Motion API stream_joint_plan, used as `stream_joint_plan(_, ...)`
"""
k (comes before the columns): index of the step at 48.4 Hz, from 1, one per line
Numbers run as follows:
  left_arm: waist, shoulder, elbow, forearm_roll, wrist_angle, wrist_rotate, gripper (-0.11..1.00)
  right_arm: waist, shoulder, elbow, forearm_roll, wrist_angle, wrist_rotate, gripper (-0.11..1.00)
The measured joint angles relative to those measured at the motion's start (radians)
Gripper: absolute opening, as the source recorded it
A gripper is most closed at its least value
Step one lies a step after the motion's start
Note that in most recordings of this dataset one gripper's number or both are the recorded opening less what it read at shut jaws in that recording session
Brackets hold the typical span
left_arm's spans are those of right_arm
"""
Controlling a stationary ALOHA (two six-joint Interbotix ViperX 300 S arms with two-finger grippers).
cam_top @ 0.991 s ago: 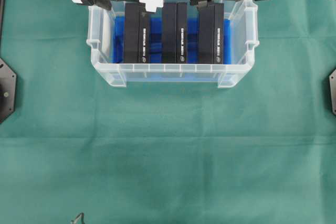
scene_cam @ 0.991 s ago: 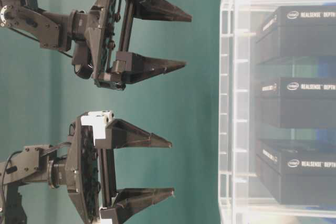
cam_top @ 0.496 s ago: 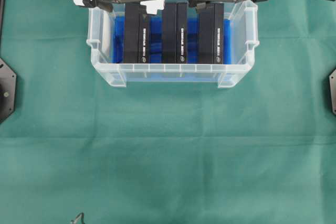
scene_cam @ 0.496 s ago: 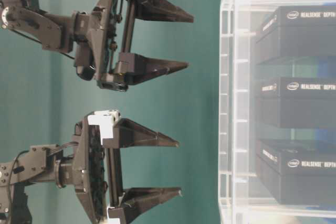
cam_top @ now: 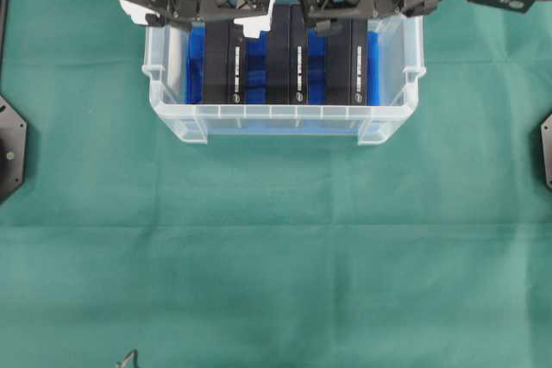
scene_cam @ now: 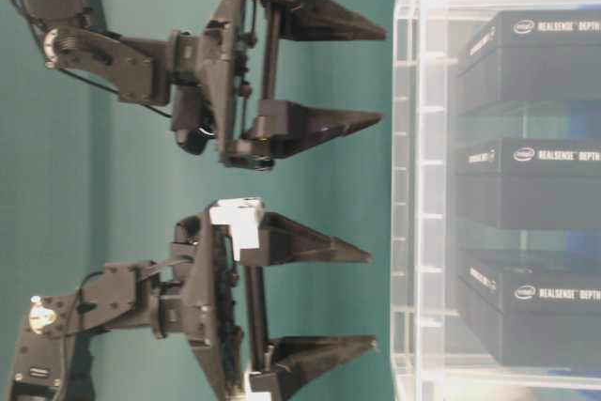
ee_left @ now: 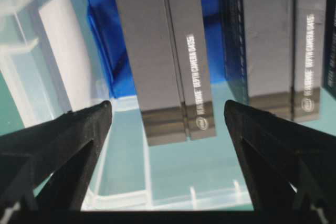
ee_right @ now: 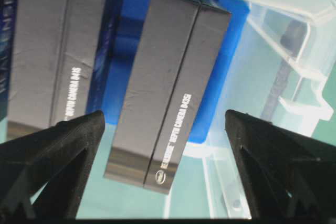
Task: Take the box out of the case with both arms.
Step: 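Lower both grippers around the left and right black boxes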
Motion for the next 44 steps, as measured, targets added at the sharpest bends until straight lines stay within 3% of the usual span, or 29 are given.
stream_joint_plan(20,0.002,0.009,0.127,0.000,-0.181,-0.008,0.92,0.002,0.003,0.109,-0.011,-0.130,0.032,0.96)
stream_joint_plan(44,0.002,0.054,0.176,0.000,-0.238,-0.008,0.92,0.003,0.057,0.158,-0.009,-0.230,0.035,0.96)
